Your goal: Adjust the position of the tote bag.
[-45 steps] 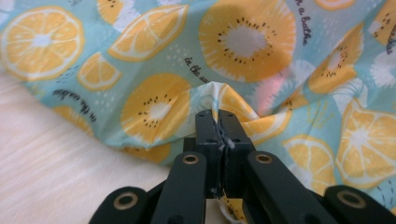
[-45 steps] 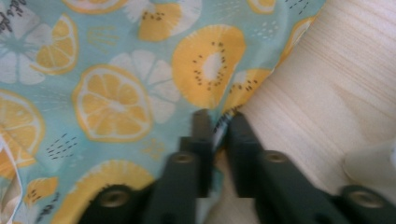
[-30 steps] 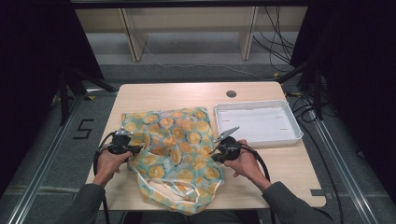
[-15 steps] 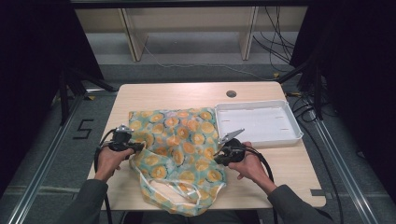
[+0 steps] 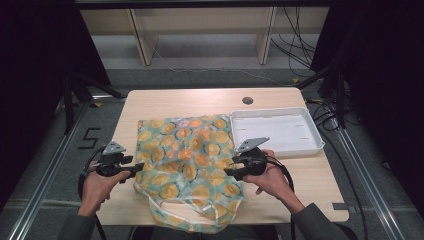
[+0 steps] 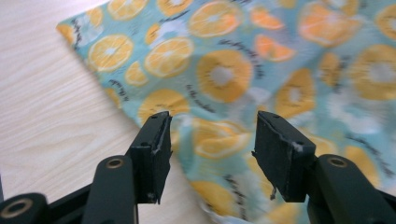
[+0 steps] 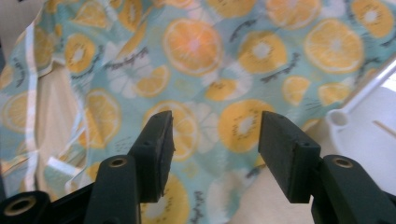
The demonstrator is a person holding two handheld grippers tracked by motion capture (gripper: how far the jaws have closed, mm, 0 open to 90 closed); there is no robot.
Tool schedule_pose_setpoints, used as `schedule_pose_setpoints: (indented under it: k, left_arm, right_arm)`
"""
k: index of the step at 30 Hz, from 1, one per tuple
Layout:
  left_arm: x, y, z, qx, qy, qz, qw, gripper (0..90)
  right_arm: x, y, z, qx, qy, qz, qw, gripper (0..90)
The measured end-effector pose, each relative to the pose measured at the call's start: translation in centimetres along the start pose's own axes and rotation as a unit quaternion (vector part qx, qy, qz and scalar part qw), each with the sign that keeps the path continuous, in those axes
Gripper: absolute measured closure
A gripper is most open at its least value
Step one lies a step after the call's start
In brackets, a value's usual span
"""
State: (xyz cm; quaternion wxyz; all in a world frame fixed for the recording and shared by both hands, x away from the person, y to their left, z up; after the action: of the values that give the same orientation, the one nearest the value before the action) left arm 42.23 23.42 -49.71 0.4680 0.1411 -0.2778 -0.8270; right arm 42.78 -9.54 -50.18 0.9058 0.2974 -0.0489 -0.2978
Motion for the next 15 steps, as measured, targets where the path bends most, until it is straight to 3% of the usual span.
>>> schedule_pose_setpoints:
  k: [4, 13, 15]
  left_arm:
    - [2.2, -0.4, 0.8, 0.011, -0.009, -0.021, 0.9997, 44.2]
    - [6.6, -1.7, 0.3, -0.016, -0.043, -0.083, 0.9955, 41.1]
    - [7.5, -2.0, -0.3, -0.025, -0.049, -0.082, 0.9951, 40.1]
  right_arm:
    - [-0.9, -0.3, -0.4, -0.013, 0.012, 0.003, 0.9998, 45.7]
    - [-1.1, -0.7, -0.9, -0.017, 0.023, 0.006, 0.9996, 45.1]
    - [-1.0, -0.7, -0.9, -0.016, 0.021, 0.003, 0.9997, 44.8]
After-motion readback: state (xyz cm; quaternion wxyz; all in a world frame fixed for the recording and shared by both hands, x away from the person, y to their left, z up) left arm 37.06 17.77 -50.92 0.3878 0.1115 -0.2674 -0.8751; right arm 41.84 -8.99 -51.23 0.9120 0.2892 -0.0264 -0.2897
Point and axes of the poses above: each handheld gripper's, and its own axes: z roughly backward along the jaws, y roughly out of its top, x roughly to its right, the point moved 9 cm from there along -z, roughly forward along the jaws, and after that the axes turned 10 degrees about -x, right-handed, at the moved point
